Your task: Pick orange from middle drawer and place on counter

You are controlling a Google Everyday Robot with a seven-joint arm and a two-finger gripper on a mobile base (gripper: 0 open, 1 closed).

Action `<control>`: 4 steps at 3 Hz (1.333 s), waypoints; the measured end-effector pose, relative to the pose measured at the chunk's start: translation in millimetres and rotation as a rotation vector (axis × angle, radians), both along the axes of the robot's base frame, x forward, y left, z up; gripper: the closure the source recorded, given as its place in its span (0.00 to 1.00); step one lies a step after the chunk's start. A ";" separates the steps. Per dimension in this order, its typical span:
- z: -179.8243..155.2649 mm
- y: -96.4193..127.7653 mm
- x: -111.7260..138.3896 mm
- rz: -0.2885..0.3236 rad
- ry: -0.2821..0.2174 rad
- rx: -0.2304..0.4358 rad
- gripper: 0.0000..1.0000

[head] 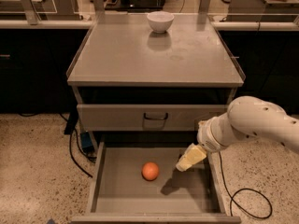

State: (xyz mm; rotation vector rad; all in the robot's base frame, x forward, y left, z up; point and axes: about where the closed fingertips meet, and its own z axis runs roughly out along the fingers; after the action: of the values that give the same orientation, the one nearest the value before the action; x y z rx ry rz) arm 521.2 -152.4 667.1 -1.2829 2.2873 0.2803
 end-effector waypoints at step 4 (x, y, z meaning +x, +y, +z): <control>-152.0 55.5 -43.6 -0.063 0.104 -0.037 0.00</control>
Offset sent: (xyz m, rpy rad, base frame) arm -0.0095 0.0204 -0.0448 -0.0335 -0.0230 0.0267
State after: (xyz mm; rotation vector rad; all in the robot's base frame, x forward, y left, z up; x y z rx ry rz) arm 477.6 -96.9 515.1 -1.2379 2.4260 0.2901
